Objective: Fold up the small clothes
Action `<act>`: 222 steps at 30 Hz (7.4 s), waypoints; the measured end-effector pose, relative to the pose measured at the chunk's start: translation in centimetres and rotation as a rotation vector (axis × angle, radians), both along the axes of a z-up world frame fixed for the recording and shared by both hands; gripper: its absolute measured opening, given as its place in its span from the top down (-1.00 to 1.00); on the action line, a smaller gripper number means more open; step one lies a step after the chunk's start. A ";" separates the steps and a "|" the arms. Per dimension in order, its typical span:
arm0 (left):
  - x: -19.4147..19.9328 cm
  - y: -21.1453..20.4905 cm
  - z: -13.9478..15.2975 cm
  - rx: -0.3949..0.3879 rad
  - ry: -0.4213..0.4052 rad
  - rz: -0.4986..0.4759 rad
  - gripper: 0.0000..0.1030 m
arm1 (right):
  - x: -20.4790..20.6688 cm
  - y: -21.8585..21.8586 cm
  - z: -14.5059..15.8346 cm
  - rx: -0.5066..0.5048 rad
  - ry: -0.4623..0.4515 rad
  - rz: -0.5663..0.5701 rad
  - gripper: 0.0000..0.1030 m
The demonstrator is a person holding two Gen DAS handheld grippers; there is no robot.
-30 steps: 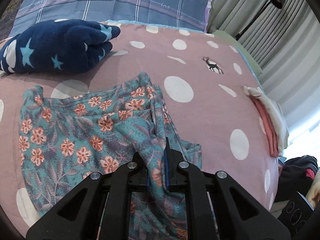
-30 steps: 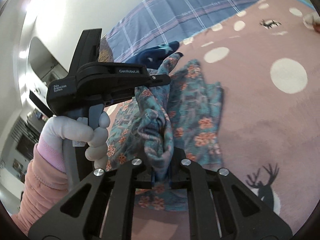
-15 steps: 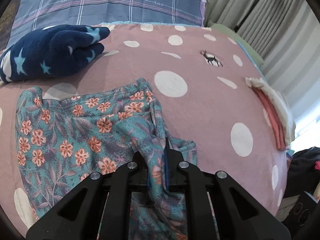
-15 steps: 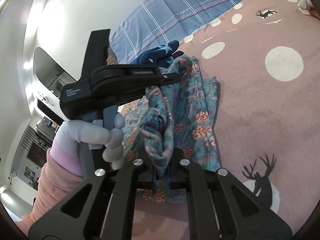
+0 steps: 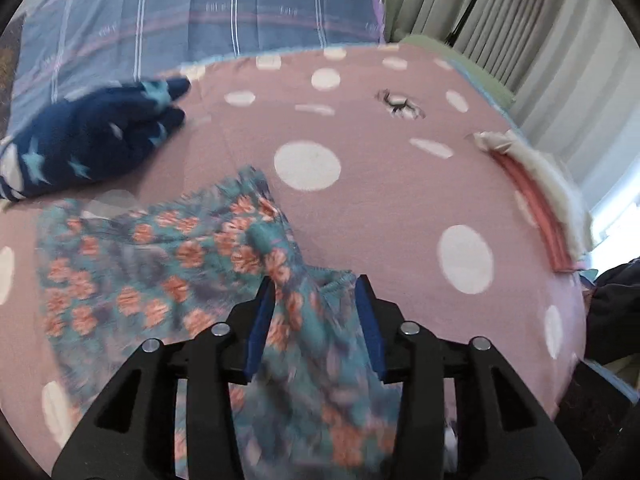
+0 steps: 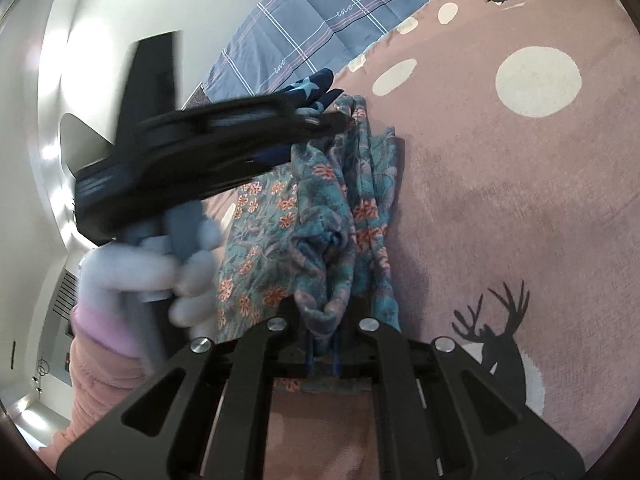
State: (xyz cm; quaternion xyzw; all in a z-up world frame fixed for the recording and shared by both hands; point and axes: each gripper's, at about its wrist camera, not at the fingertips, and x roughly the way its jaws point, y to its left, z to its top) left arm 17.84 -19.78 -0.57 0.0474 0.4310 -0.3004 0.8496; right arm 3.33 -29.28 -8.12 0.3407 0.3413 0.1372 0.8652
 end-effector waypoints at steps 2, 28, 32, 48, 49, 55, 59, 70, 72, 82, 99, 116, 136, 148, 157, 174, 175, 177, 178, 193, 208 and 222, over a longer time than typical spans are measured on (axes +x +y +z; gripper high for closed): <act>-2.3 1.9 1.3 0.008 -0.065 -0.015 0.07 | 0.0 -0.3 -0.2 0.018 0.004 0.003 0.88; -15.1 16.2 -5.7 0.235 -0.231 0.213 0.68 | -0.6 0.2 1.0 0.064 0.005 -0.016 0.89; -15.2 17.4 -6.7 0.224 -0.187 0.191 0.67 | -0.5 0.3 -1.4 0.025 0.087 -0.009 0.89; -16.0 17.2 -1.4 -0.027 -0.211 0.036 0.68 | -2.5 1.5 3.8 -0.203 -0.111 0.029 0.72; -15.3 16.7 -2.1 -0.018 -0.190 0.032 0.68 | -2.0 2.0 3.6 -0.208 -0.107 0.045 0.72; -12.8 16.4 -7.5 0.013 -0.071 0.059 0.68 | -0.3 2.0 -1.1 -0.320 0.071 -0.018 1.00; -13.2 16.4 -6.2 0.016 -0.080 0.043 0.66 | -1.0 2.0 1.4 -0.319 0.034 0.014 0.88; -10.2 14.0 -6.4 0.007 -0.128 0.023 0.30 | 9.1 3.5 4.5 -0.328 -0.045 0.201 0.86; -11.0 13.8 -6.6 0.029 -0.180 0.007 0.26 | 10.7 2.4 3.0 -0.414 0.012 0.107 0.93; -12.0 12.7 -6.4 0.076 -0.218 -0.057 -0.23 | 10.4 -1.6 1.5 -0.240 0.030 0.019 0.80; -3.6 14.1 -6.6 0.062 -0.153 0.019 -0.14 | 22.5 0.2 3.3 -0.154 0.037 0.230 0.38; -7.0 17.0 -3.4 0.001 -0.272 0.072 -0.16 | 9.6 1.9 5.8 -0.421 -0.068 0.226 0.48; -3.5 18.9 -5.6 -0.100 -0.019 0.069 -0.33 | 5.5 -2.2 2.6 -0.321 0.081 0.168 -0.16; 6.4 16.0 -7.8 -0.190 0.062 0.047 -0.23 | 17.0 -2.1 0.1 -0.174 0.097 0.291 -0.07; 4.9 14.1 -2.8 -0.160 -0.131 0.041 0.84 | 15.5 0.4 3.8 -0.324 -0.037 0.228 0.77; 9.2 -3.9 11.5 -0.098 -0.476 -0.129 0.83 | 14.5 -12.5 20.7 -0.564 -0.265 -0.228 0.78; 9.8 -5.2 11.1 -0.067 -0.495 -0.126 0.83 | 15.7 -13.1 20.4 -0.600 -0.262 -0.244 0.78; 11.5 -7.5 10.2 -0.018 -0.525 -0.124 0.83 | 17.9 -14.2 19.4 -0.663 -0.245 -0.275 0.78; 12.3 -8.3 9.9 0.000 -0.529 -0.119 0.83 | 19.1 -14.8 18.6 -0.663 -0.232 -0.287 0.78; 15.4 -11.3 -5.0 0.277 -0.436 -0.149 0.13 | 23.5 -18.5 4.1 -0.644 0.104 -0.331 0.34; -1.7 -1.5 2.7 0.059 -0.572 -0.082 -0.70 | 4.0 -8.5 10.4 -0.786 -0.120 -0.360 -0.56; -17.3 7.8 7.1 -0.056 -0.612 0.061 -0.97 | -10.3 -2.1 12.2 -0.634 -0.142 -0.442 -0.76</act>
